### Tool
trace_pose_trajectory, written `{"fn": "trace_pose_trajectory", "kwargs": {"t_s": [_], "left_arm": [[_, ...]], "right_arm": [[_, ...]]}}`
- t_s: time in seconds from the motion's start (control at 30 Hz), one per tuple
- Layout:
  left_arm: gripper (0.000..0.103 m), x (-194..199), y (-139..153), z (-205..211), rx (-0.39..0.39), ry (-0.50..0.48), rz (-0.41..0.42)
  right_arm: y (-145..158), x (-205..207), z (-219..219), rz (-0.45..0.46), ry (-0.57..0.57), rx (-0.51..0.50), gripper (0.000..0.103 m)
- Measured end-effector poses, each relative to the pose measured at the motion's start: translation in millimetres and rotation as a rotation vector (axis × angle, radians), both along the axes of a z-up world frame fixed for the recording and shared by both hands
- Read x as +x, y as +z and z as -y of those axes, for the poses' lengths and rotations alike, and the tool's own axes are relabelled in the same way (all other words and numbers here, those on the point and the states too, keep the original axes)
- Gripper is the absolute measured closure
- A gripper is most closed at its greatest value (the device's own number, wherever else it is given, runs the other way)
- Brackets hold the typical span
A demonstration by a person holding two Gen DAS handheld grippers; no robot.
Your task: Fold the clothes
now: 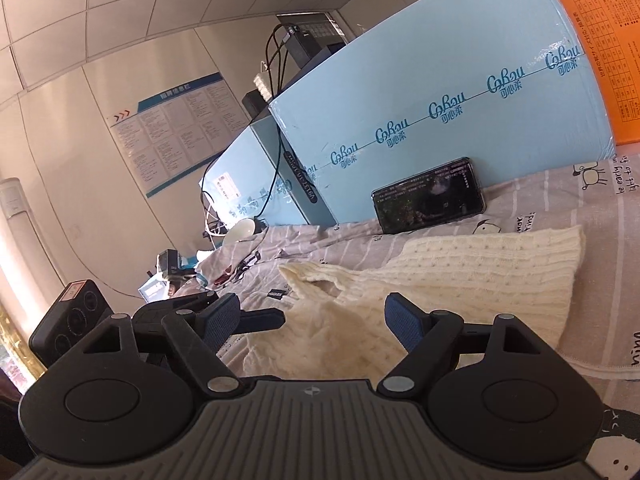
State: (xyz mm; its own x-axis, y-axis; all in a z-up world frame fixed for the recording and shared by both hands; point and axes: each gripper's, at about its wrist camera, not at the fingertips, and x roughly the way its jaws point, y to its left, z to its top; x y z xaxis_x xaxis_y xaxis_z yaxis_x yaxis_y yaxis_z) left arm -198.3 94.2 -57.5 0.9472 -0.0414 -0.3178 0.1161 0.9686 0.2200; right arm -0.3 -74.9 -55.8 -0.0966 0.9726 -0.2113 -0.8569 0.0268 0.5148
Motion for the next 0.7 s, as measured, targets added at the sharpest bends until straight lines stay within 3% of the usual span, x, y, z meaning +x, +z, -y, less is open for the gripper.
{"fn": "trace_pose_trajectory", "kwargs": {"t_s": [0.13, 0.23, 0.33, 0.47, 0.57, 0.7], "left_arm": [[0.037, -14, 4, -9, -0.061, 0.024, 0.056], [0.035, -10, 3, -19, -0.059, 0.154, 0.056], [0.030, 5, -4, -28, -0.022, 0.286, -0.029], [0.029, 17, -15, -32, -0.024, 0.301, -0.124], [0.029, 16, -14, -40, -0.087, 0.315, -0.126], [0.028, 8, -7, -54, -0.244, 0.334, -0.079]], "right_arm": [[0, -8, -2, 0.032, 0.008, -0.024, 0.024], [-4, -18, -12, 0.125, -0.060, -0.123, 0.028], [-10, -27, -21, 0.224, -0.113, -0.202, 0.028], [-20, -32, -28, 0.313, -0.151, -0.272, 0.028], [-26, -33, -31, 0.355, -0.157, -0.300, 0.027], [-23, -29, -25, 0.313, -0.156, -0.259, 0.025]]}}
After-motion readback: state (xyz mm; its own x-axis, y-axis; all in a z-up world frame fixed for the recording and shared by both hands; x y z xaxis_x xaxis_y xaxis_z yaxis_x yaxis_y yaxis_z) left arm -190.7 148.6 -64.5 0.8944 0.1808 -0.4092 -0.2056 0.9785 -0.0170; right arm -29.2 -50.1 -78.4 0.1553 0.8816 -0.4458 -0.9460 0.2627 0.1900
